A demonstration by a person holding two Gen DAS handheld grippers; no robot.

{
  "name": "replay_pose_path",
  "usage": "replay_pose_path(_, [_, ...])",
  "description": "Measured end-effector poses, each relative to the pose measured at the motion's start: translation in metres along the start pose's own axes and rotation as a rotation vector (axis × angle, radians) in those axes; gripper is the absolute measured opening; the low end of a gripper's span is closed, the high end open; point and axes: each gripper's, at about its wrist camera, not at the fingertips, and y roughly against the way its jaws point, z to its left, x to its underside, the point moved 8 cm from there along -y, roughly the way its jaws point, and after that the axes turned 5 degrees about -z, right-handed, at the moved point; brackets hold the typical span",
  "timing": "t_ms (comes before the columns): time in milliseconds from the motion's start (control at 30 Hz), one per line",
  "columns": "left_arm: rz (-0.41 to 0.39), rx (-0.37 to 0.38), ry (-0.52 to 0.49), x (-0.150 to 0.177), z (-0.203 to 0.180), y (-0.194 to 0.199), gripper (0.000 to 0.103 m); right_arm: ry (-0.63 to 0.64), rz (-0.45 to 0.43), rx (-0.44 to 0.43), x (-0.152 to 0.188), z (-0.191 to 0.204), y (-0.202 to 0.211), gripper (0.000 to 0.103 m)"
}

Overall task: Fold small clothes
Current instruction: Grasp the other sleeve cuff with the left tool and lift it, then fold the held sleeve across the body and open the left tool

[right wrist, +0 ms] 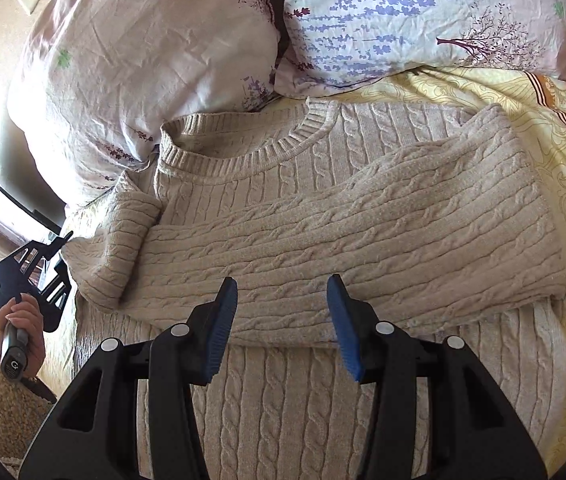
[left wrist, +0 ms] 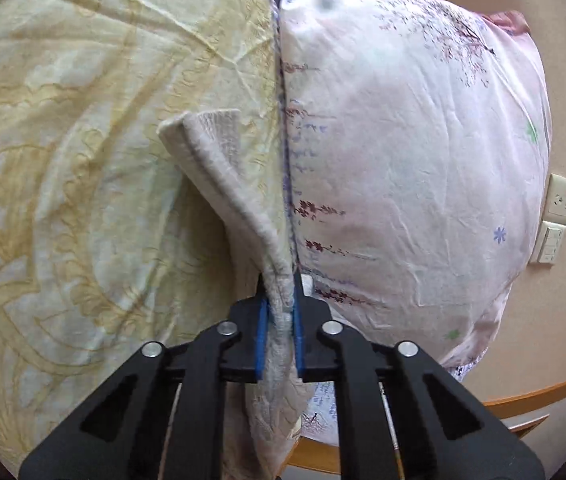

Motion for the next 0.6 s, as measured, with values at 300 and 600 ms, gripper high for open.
replay_pose_path(300, [0.347, 0.23, -0.344, 0.137, -0.105, -0.05, 0.008, -0.113, -0.101, 0.038, -0.01, -0.043, 0.027, 0.049])
replay_pose_path(600, [0.715, 0.167, -0.95, 0.333, -0.102, -0.083, 0.008, -0.387, -0.2, -0.05, -0.018, -0.115, 0.066, 0.049])
